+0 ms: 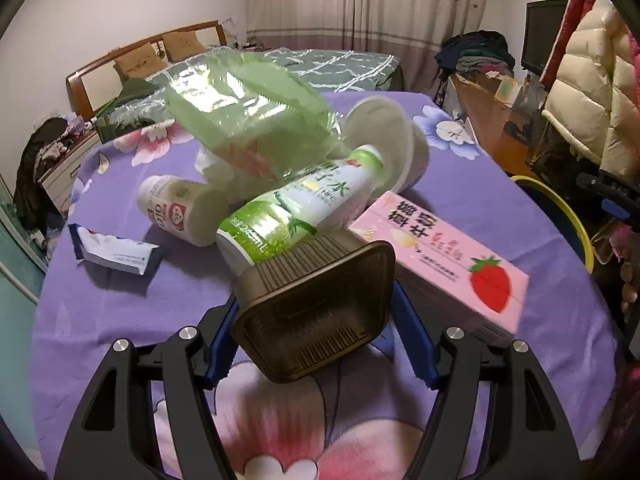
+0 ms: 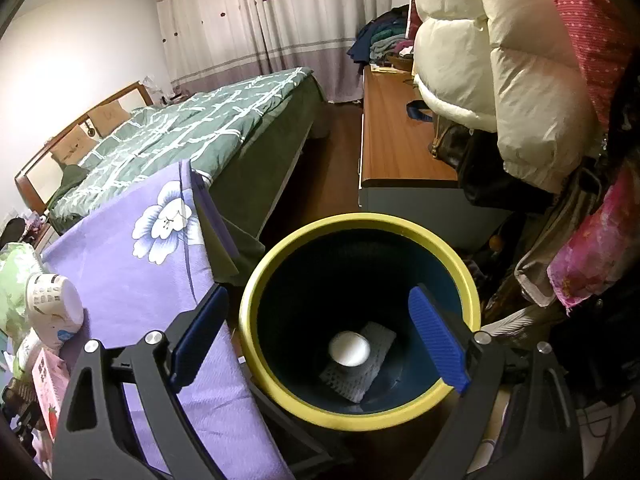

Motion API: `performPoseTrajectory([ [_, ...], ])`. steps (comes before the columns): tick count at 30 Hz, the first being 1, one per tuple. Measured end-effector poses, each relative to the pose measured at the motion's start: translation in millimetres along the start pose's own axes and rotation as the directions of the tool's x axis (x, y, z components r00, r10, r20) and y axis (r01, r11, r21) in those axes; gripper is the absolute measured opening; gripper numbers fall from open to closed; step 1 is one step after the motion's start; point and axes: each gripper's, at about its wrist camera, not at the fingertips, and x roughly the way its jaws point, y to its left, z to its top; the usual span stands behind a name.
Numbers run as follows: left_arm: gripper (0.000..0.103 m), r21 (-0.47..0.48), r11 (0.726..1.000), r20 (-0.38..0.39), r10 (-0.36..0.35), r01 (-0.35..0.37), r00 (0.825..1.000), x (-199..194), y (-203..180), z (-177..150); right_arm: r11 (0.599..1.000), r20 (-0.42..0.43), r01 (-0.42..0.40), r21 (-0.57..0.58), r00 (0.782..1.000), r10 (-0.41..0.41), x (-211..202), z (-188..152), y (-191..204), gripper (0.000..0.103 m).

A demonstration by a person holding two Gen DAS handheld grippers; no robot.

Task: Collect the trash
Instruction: 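Close the left tool on the brown square container, then carry the brown container with the left tool over the bin and open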

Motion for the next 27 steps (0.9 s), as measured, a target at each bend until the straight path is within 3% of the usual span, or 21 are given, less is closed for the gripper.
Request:
performPoseTrajectory([
  [6, 0.069, 0.034, 0.999, 0.043, -0.042, 0.041, 0.998, -32.2, -21.5, 11.8, 1.0, 0.023, -0.004, -0.005, 1.0, 0.004, -10.3, -1.4, -7.1, 0.087],
  [13, 0.069, 0.137, 0.976, 0.054, -0.179, 0.17, 0.982, -38.7, -83.0, 45.8, 1.0, 0.046, 0.012, 0.008, 0.999, -0.013, -23.9, -4.5, -32.0, 0.087],
  [18, 0.069, 0.23, 0.939, 0.007, -0.263, 0.254, 0.965, -15.8, -151.0, 73.7, 0.998, 0.055, 0.049, 0.027, 0.997, -0.051, -31.0, -7.3, -58.8, 0.087],
  [22, 0.069, 0.28, 0.9, -0.077, -0.325, 0.333, 0.942, 21.1, -213.7, 93.8, 0.995, 0.052, 0.078, 0.055, 0.995, -0.081, -33.8, -9.1, -85.2, 0.087],
  [27, 0.07, 0.313, 0.87, -0.158, -0.348, 0.381, 0.924, 59.9, -274.4, 105.3, 0.992, 0.041, 0.107, 0.07, 0.993, -0.11, -35.7, -12.1, -109.6, 0.087],
])
